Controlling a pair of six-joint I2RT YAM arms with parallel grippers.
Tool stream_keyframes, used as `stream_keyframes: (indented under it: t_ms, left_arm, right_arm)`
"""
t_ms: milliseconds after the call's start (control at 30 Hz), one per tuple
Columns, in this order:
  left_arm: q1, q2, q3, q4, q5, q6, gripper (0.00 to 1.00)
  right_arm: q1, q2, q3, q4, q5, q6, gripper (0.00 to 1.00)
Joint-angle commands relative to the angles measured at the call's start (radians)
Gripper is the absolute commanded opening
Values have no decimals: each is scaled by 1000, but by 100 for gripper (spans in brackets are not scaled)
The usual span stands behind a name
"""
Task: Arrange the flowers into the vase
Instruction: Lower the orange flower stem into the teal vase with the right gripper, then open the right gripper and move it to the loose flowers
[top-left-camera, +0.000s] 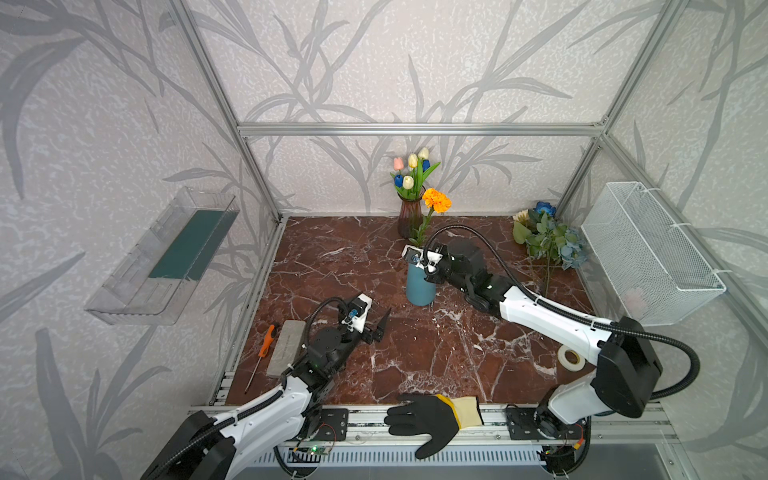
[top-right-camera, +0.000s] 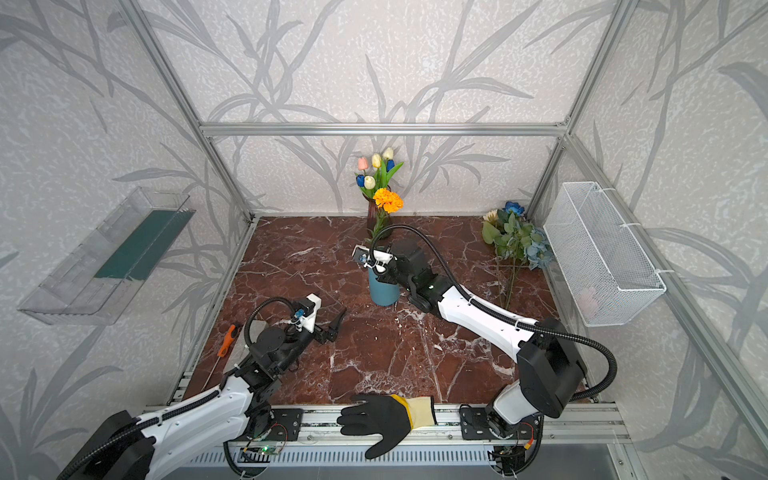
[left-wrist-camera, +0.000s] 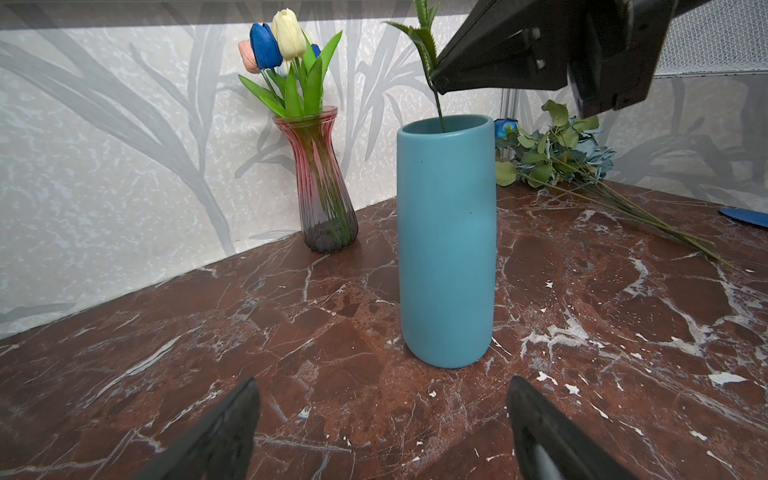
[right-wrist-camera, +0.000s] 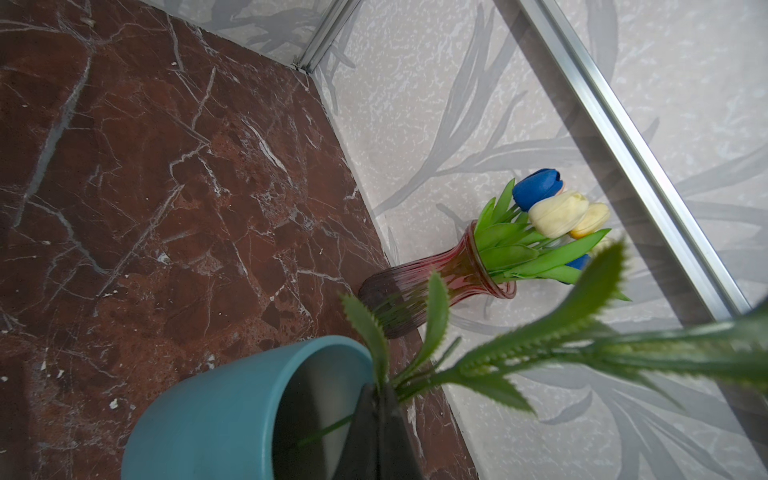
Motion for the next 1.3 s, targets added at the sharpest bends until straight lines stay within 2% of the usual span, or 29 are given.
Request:
stream_keyframes:
  t_ms: [0, 267, 367, 533, 700, 833, 1033, 1133, 1200, 1267]
  left_arm:
    - [-2, 2, 26, 5, -1, 13, 92]
    - [-3, -12, 23, -6, 19, -2, 92]
    - [-3, -27, 22, -16, 6, -1, 92]
    - [-3, -27, 21, -15, 5, -3, 92]
    - [-3, -22, 23, -16, 7, 2, 92]
    - [-3, -28, 22, -18, 4, 5, 92]
    - [-3, -32, 20, -18, 12, 3, 92]
    - [-3, -38, 19, -18, 13, 5, 92]
    - [-4, -38, 20, -19, 31, 5, 92]
    - [-3, -17, 29, -22, 69, 6, 92]
  right_arm:
    - [9, -1, -6, 30, 22, -3, 8]
    - [15, 2, 7, 12, 54, -18, 20]
    - [18, 0, -3, 22, 69, -15, 21]
    - [19, -36, -45, 46, 77, -5, 35]
    - [19, -79, -58, 35, 67, -7, 40]
    - [24, -143, -89, 46, 58, -1, 48]
    - [17, -300, -198, 153, 32, 68, 52]
    - [-52, -361, -242, 206, 24, 181, 52]
    - [-178, -368, -218, 149, -1, 353, 53]
    - [-338, -329, -136, -9, -7, 565, 53]
